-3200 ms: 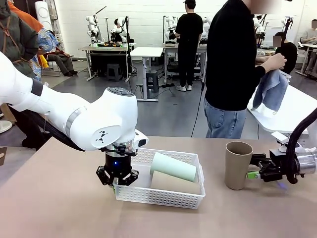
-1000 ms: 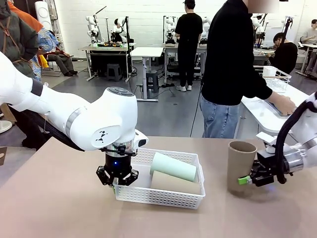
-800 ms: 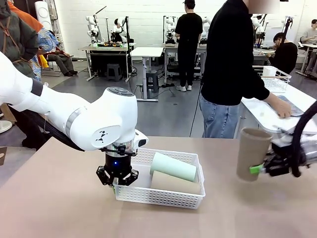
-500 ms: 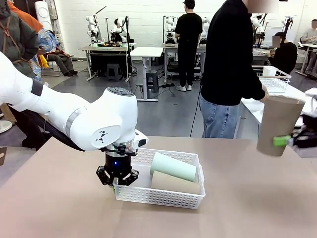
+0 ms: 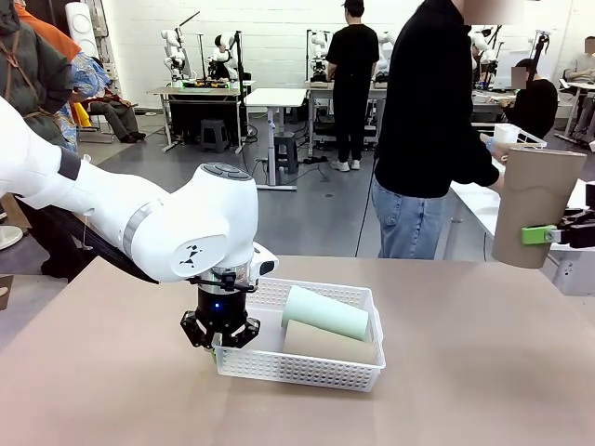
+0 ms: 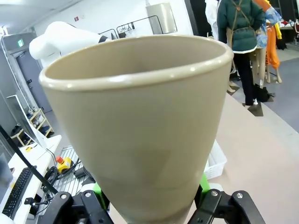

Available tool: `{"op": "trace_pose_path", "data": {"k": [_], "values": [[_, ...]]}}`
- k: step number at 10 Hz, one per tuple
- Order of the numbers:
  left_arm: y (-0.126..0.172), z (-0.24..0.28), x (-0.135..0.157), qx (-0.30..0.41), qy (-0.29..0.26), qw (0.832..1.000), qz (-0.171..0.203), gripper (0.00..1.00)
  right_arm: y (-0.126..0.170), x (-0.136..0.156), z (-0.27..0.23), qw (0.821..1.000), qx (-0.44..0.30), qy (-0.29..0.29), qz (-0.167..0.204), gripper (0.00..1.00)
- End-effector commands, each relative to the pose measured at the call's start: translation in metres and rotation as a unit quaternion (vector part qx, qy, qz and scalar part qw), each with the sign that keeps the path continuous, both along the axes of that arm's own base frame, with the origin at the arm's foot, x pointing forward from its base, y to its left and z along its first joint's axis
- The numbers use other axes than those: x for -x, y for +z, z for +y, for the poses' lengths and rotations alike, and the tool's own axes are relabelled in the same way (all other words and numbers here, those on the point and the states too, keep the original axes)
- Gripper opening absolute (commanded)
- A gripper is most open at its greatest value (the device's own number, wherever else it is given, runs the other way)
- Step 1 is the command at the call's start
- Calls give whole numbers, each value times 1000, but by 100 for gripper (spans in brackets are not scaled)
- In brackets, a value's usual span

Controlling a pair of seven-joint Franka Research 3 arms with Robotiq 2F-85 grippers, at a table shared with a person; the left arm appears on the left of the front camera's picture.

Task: Clean and organize the cups into the basket.
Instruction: Pick up the Reusable plastic cup from the right side of the table and stack it inside the Organizing basket in the center of the table.

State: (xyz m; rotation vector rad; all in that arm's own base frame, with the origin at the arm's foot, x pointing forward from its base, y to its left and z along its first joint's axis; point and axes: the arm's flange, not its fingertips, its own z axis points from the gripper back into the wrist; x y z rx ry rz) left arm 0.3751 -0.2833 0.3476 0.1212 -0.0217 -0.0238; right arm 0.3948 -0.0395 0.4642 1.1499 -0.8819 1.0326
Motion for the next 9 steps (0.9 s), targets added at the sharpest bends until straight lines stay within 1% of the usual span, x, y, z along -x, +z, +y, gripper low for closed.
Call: {"op": "trace_pose_path", "data": {"k": [1, 2, 3, 4, 5, 6, 7, 8, 9], "values": [[1, 1, 1, -1, -4, 1000, -3, 0, -4, 0, -2, 1000, -9, 9, -7, 27], [1, 1, 1, -1, -4, 1000, -3, 0, -4, 0, -2, 1000, -9, 9, -7, 27], [1, 1, 1, -1, -4, 1000, -3, 0, -3, -1, 0, 1000, -1, 2, 0, 81], [1, 1, 1, -1, -4, 1000, -3, 0, 24, 11, 18, 995, 85, -12, -44, 81], [1, 1, 1, -1, -4, 1000, -3, 0, 47, 14, 44, 987, 150, -5, -55, 81], [1, 1, 1, -1, -4, 1000, -3, 0, 65, 12, 78, 972, 228, 5, -54, 81], [1, 1, 1, -1, -4, 1000, -3, 0, 74, 10, 108, 954, 296, 17, -46, 81], [1, 1, 1, -1, -4, 1000, -3, 0, 78, 8, 139, 934, 354, 34, -34, 81], [1, 1, 1, -1, -4, 1000, -3, 0, 76, 5, 169, 913, 404, 58, -15, 81]]}}
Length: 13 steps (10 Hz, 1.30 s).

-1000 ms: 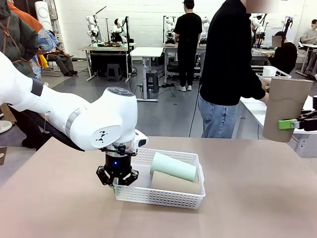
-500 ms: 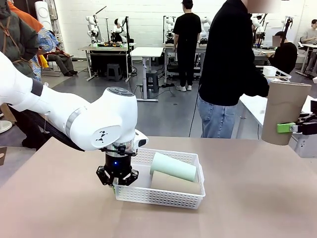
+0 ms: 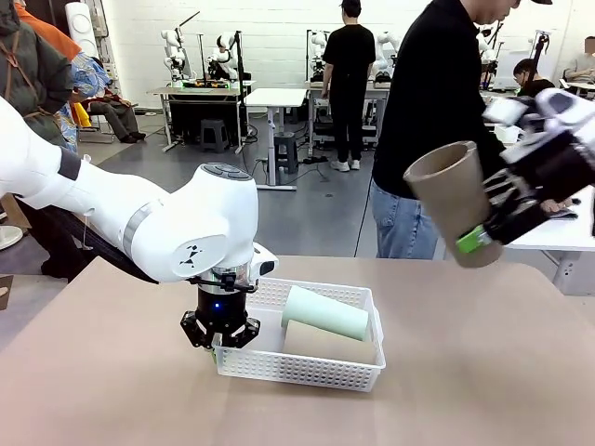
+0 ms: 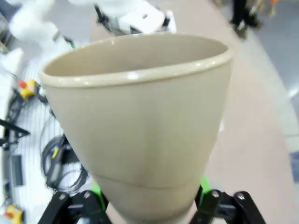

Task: Clean and organize the cups into the basket.
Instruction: Pick up the Reusable plastic cup from the right side of the table and stack it inside the Organizing basket in the center of the table.

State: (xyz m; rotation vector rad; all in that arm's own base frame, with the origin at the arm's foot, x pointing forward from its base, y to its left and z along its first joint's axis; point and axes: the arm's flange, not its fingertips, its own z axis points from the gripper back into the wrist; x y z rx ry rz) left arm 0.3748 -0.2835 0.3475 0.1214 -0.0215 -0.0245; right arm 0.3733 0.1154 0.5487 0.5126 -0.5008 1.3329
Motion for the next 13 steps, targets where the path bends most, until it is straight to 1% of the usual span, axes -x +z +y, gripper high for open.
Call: {"op": "trace_pose_path", "data": {"k": [1, 2, 5, 7, 8, 9, 10, 13], "values": [[2, 1, 1, -1, -4, 1000, -3, 0, -15, -20, 42, 991, 108, 24, 72, 81], [2, 1, 1, -1, -4, 1000, -3, 0, -25, -27, 69, 985, 146, 34, 81, 81], [2, 1, 1, -1, -4, 1000, -3, 0, -58, -46, 117, 976, 168, 75, 114, 81], [2, 1, 1, -1, -4, 1000, -3, 0, -81, -54, 143, 974, 171, 99, 114, 81], [2, 1, 1, -1, -4, 1000, -3, 0, -90, -59, 149, 973, 176, 97, 112, 81], [2, 1, 1, -1, -4, 1000, -3, 0, -93, -61, 150, 975, 163, 101, 116, 81], [2, 1, 1, -1, -4, 1000, -3, 0, -92, -51, 146, 973, 165, 100, 123, 81], [2, 1, 1, -1, -4, 1000, -3, 0, -92, -51, 146, 973, 165, 100, 123, 81]]}}
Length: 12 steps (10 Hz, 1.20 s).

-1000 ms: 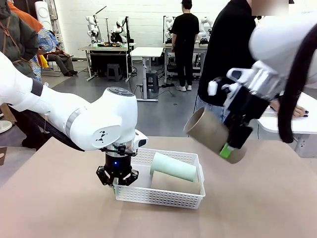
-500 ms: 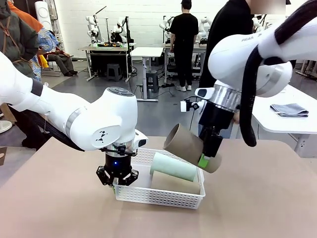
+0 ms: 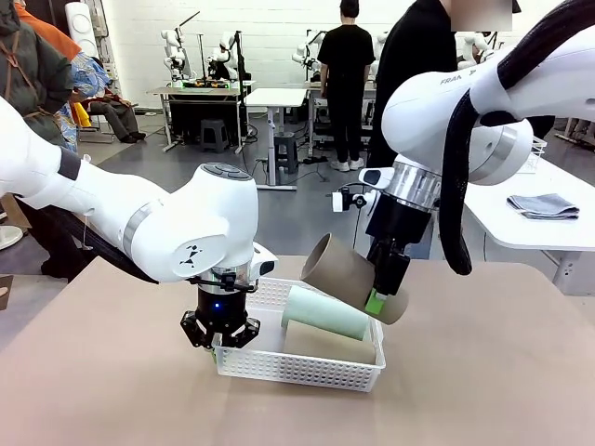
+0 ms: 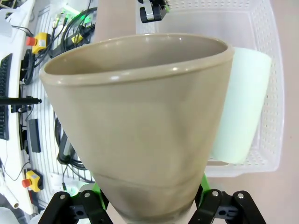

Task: Clean and organize the cups into the basket.
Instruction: Pick up the Reusable plastic cup from the right side of the table and stack it inside the Organizing basket in the center of the table.

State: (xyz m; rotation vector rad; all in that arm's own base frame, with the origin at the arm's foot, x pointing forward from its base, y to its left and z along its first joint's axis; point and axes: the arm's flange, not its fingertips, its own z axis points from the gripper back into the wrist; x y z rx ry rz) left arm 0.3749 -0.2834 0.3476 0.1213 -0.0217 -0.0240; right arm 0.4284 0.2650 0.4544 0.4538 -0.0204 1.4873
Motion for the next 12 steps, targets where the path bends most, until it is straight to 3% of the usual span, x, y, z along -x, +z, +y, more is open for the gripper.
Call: {"op": "trace_pose_path", "data": {"k": [1, 6, 12], "values": [[1, 1, 1, -1, -4, 1000, -3, 0, 2, 4, -3, 1000, 2, -1, 0, 81], [1, 1, 1, -1, -4, 1000, -3, 0, -24, -24, 17, 998, -7, 42, -37, 81], [1, 1, 1, -1, -4, 1000, -3, 0, -63, -45, 40, 998, -4, 59, -5, 81]]}}
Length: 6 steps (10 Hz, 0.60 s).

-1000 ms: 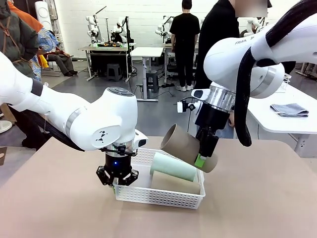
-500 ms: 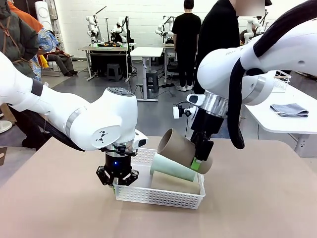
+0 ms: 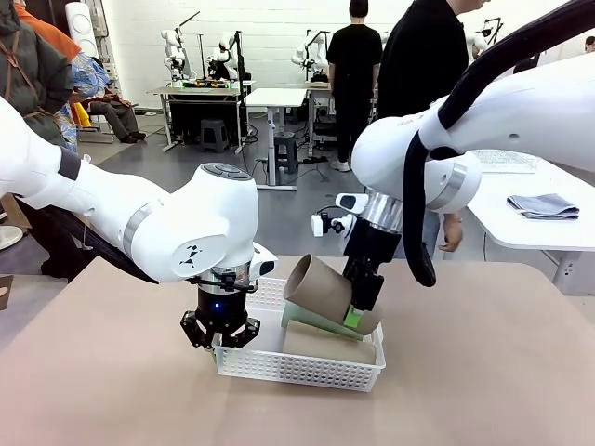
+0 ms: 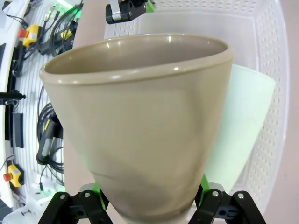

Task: Clean and organize the cups into the basket.
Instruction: Pick up the Reusable plastic cup from the right side of the table and stack it inside the Organizing basket in the center of the table.

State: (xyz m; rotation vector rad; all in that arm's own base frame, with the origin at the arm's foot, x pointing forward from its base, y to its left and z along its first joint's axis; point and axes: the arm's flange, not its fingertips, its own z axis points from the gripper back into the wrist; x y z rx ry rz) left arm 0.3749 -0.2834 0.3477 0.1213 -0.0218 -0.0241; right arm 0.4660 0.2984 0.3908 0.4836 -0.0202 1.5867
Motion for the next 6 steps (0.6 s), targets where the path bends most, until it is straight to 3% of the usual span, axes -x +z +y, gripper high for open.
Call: {"op": "trace_pose_path", "data": {"k": [1, 5, 6], "values": [[1, 1, 1, -1, -4, 1000, -3, 0, -5, -9, 10, 1000, 16, 11, 2, 81], [1, 1, 1, -1, -4, 1000, -3, 0, -17, -13, 14, 999, 29, 9, 18, 81], [1, 1, 1, -1, -4, 1000, -3, 0, -17, -13, 14, 999, 29, 8, 17, 91]]}}
